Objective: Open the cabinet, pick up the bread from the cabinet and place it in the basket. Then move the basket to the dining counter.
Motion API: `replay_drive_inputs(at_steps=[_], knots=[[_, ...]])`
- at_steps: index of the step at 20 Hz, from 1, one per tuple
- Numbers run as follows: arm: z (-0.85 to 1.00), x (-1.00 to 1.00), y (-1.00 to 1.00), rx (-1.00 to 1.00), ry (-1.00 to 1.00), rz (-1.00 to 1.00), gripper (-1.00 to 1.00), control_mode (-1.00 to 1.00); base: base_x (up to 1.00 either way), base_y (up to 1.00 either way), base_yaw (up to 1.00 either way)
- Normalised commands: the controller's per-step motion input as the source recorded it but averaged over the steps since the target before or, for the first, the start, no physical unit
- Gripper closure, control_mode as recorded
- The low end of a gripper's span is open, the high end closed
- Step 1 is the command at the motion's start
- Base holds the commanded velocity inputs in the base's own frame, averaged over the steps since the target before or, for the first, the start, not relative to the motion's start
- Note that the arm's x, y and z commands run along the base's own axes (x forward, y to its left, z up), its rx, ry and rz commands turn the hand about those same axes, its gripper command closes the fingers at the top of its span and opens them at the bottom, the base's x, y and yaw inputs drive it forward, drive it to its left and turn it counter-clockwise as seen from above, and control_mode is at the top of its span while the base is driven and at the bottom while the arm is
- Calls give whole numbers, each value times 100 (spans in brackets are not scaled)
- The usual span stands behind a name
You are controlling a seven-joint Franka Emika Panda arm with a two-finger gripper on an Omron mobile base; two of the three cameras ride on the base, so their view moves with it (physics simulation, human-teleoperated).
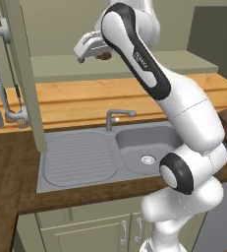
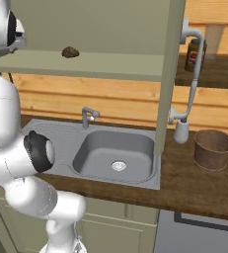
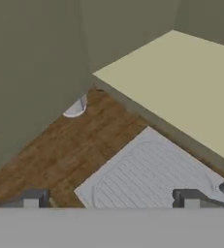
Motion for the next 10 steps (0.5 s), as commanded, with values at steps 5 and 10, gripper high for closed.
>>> replay_drive_inputs(at_steps=[5,10], knots=[[-18,29,-100,12,-15,-49,-100,-100,0,0,0],[-22,62,-95,9,-17,-38,-100,-100,0,0,0]])
